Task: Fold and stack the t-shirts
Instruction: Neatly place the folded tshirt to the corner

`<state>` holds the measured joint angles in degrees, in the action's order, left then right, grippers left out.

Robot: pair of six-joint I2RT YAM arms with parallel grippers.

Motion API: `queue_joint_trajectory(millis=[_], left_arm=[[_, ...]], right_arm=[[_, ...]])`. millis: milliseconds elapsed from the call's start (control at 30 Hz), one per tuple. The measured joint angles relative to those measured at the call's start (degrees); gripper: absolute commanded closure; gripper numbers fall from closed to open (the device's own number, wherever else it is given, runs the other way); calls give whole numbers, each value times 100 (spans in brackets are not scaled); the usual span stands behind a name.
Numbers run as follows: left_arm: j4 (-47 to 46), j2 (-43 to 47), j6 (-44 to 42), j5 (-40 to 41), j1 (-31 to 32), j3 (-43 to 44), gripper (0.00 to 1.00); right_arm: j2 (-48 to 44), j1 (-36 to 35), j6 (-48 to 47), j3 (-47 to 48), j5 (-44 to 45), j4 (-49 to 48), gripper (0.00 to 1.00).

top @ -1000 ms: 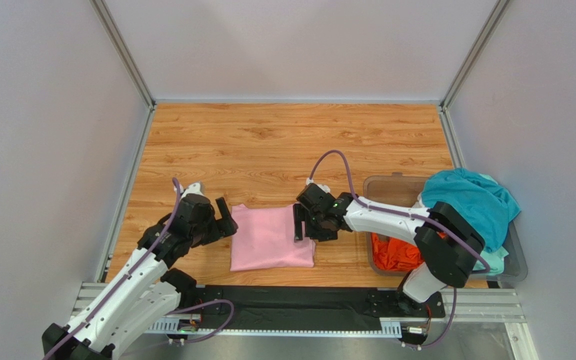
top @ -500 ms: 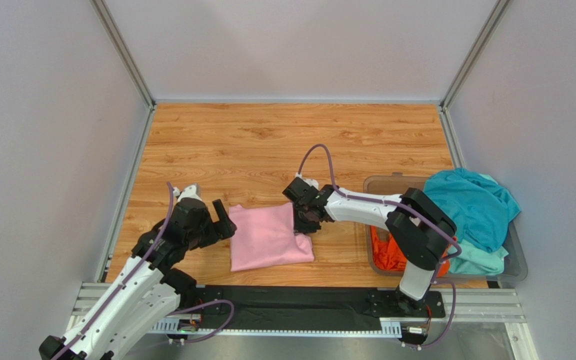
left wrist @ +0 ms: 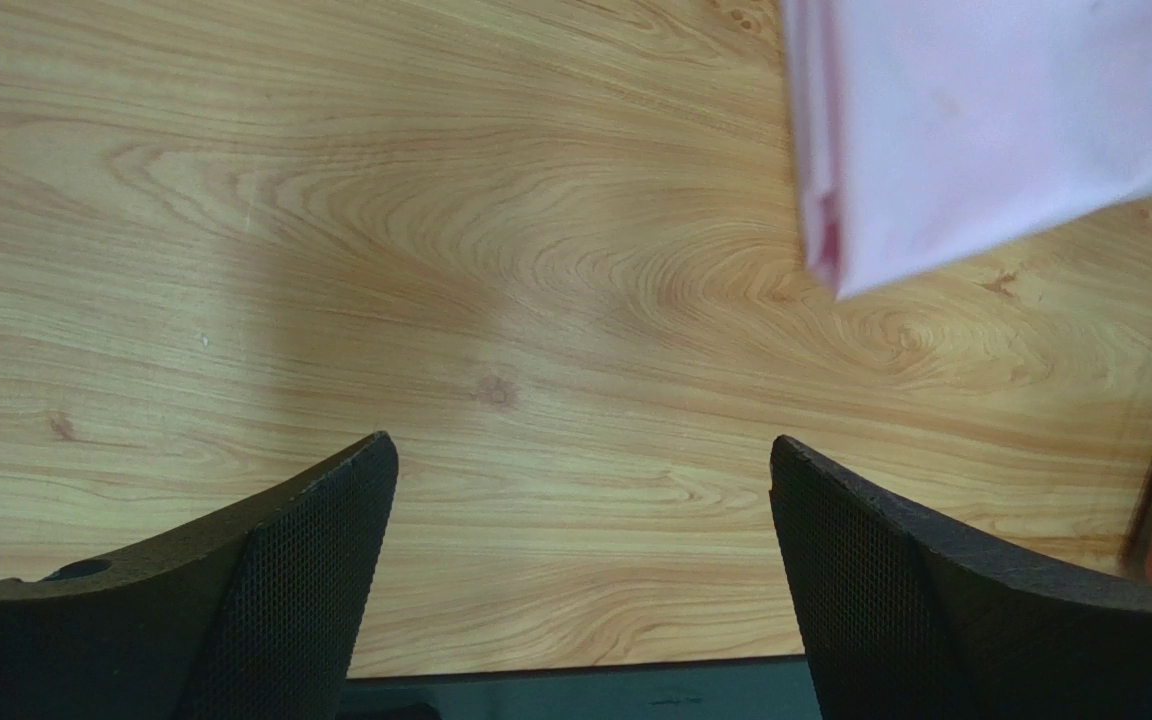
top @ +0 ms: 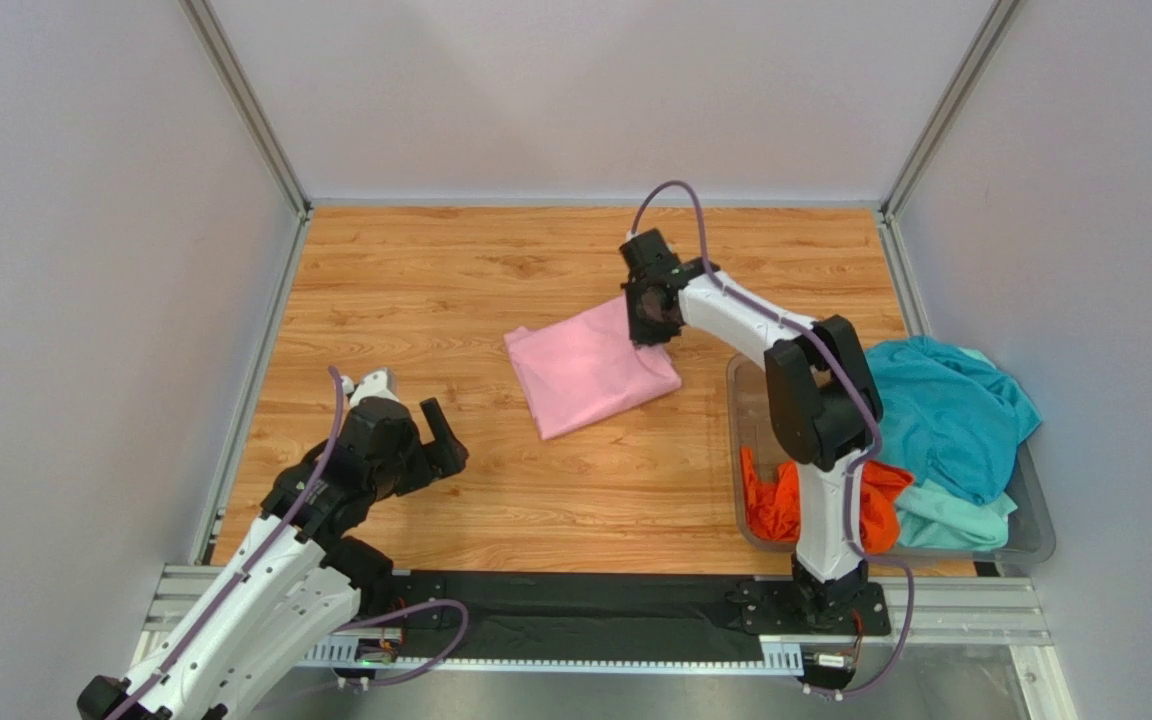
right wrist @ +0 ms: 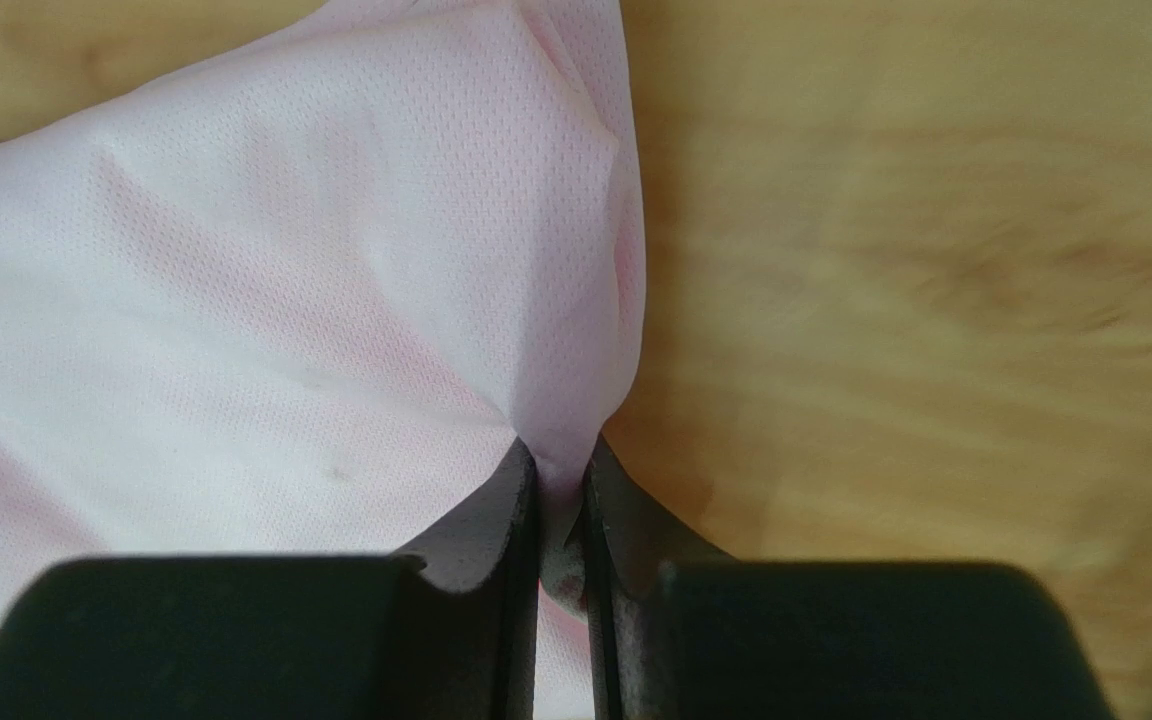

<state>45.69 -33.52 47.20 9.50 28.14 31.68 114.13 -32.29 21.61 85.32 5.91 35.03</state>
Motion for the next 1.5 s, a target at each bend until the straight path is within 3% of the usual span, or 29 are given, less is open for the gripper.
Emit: queue_joint_trajectory(millis=[233, 433, 867, 1133, 1333, 1367, 1400, 1500], left_arm=[[2, -2, 4, 247, 0, 7, 0], [-105, -94, 0, 433, 0, 116, 0], [-741, -962, -17, 614, -28, 192, 0], [-800, -1250, -63, 774, -136, 544, 0], [-800, -1497, -127, 820, -153, 713, 0], [-800, -1517, -131, 820, -155, 737, 0], [-802, -1521, -136, 820, -155, 750, 0], [-789, -1517, -157, 820, -155, 752, 0]], right_arm=[[1180, 1425, -1145, 2090, -92, 780, 100], [1939, 2433, -1923, 3130, -122, 1357, 100], [2874, 4350, -2933, 4728, -251, 1847, 100], [3134, 4876, -3112, 5053, -367, 1821, 95], [3189, 4883, -3150, 5077, -393, 1705, 62], [3189, 4881, -3156, 5080, -356, 1657, 49], [3189, 4872, -3130, 5084, -313, 1613, 1], [3187, 4865, -3152, 5101, -146, 1506, 0]])
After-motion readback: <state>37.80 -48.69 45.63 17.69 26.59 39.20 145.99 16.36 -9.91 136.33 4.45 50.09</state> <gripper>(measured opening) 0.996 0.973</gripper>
